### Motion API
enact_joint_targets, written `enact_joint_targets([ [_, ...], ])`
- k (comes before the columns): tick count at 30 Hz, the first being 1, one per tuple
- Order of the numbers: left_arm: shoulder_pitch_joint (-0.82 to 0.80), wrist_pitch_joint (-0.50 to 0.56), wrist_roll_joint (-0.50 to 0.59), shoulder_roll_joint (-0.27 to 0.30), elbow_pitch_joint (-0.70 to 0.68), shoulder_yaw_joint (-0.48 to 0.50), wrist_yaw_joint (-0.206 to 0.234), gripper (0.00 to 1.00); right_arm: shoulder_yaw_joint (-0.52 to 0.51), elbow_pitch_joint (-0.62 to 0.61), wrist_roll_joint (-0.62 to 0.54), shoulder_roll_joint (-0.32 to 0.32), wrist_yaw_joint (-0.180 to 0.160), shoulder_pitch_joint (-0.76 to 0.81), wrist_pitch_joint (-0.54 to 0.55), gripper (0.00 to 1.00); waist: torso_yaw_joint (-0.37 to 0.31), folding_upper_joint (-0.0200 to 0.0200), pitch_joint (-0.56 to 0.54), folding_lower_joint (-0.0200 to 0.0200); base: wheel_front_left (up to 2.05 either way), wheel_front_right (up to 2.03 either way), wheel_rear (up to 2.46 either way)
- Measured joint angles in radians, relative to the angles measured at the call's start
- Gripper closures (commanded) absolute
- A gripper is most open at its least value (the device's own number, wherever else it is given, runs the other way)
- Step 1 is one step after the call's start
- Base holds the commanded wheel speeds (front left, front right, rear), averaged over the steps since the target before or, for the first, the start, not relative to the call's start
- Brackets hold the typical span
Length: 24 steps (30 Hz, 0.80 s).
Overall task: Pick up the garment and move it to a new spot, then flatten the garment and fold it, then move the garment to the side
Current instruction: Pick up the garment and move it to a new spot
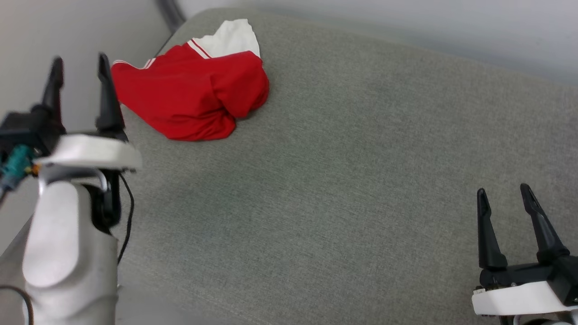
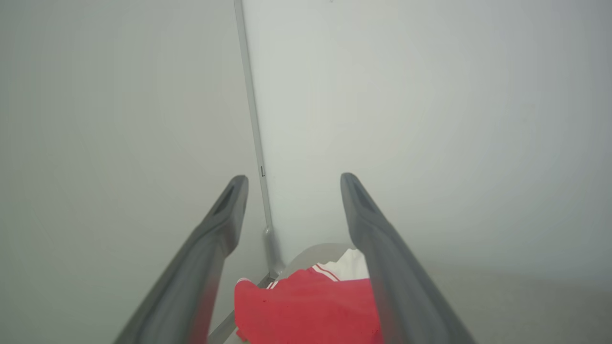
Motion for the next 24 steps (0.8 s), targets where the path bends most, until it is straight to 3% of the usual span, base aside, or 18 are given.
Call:
enact_joint_targets([
  [8,-0.311,0.034,-0.019,0.119,0.118,0.031,-0.017,0.0,-0.014,-0.052,-0.04,0.0,0.0,-0.06,0.0,0.0,-0.06,0.0,0.13,0.0,0.0,0.0,0.0],
  [12,-0.432,0.107,-0.018,0.183,0.177,0.036,-0.026,0.0,-0.023,-0.078,-0.048,0.0,0.0,-0.089,0.0,0.0,-0.097,0.0,0.19,0.0,0.0,0.0,0.0],
  [19,-0.588,0.373,-0.074,0.317,0.339,-0.002,-0.068,0.0,-0.022,-0.133,-0.056,0.0,0.0,-0.131,0.0,0.0,-0.17,0.0001,0.277,0.0001,0.0,0.0,0.0],
  [24,-0.614,0.643,-0.238,0.35,0.401,-0.133,-0.076,0.0,-0.027,-0.167,-0.056,0.0,0.0,-0.146,0.0,0.0,-0.208,0.0,0.33,0.0001,0.0,0.0,0.0],
])
